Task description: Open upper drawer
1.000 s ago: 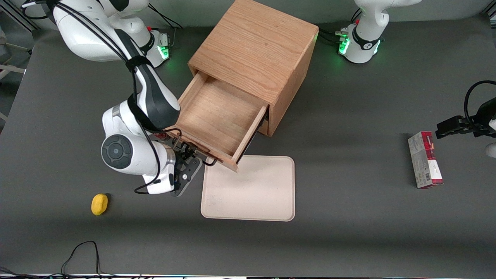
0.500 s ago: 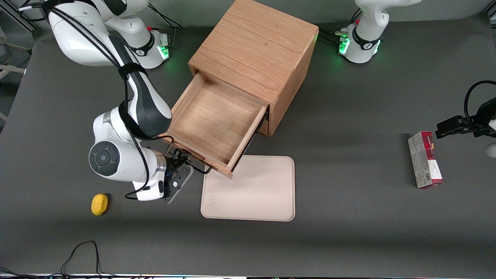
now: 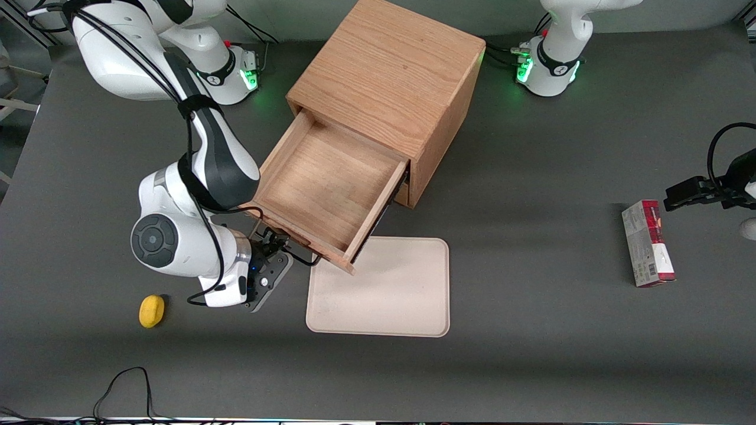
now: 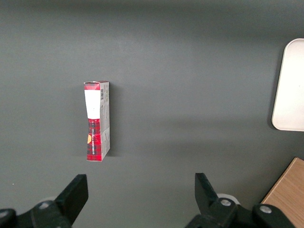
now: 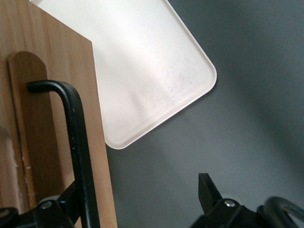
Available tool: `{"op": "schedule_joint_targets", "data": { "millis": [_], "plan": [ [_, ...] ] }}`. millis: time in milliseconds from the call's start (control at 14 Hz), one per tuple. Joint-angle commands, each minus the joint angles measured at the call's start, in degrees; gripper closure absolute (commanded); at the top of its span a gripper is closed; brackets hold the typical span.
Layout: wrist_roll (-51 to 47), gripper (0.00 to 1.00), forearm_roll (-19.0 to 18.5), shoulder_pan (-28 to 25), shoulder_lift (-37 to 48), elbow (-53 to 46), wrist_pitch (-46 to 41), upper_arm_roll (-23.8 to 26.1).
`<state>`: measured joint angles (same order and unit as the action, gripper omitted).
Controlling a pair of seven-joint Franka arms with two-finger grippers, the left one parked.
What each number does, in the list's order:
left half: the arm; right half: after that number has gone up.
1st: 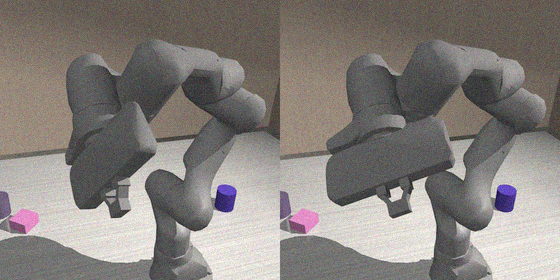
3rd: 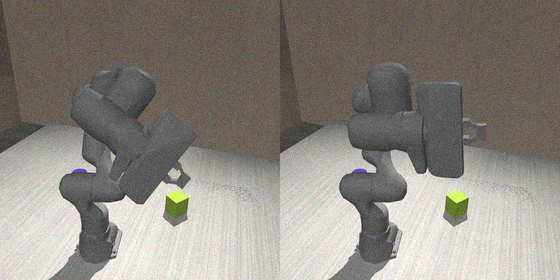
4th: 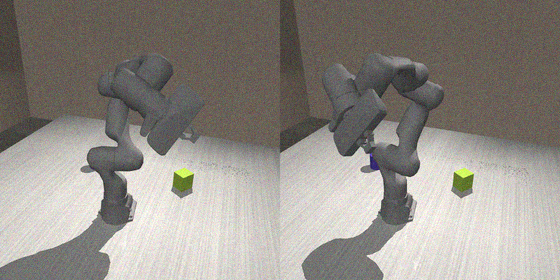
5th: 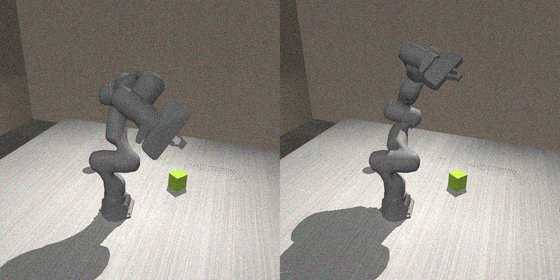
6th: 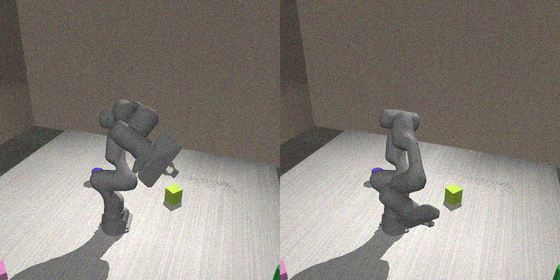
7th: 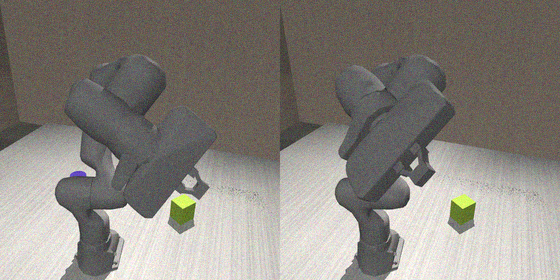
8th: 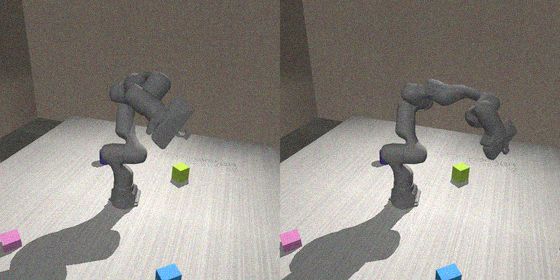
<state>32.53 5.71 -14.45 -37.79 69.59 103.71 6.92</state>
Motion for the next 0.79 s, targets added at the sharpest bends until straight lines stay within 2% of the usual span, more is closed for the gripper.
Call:
{"op": "schedule_joint_targets", "data": {
  "millis": [0, 429, 714],
  "plan": [
    [0.4, 0.00, -0.8, 0.7, -1.2, -3.1, 1.3, 0.0],
    [0.0, 0.00, -1.0, 1.0, 0.0, -3.5, 0.5, -0.1],
    [0.2, 0.00, -0.9, 1.8, 3.4, -3.8, -5.3, -0.2]
  ]
}}
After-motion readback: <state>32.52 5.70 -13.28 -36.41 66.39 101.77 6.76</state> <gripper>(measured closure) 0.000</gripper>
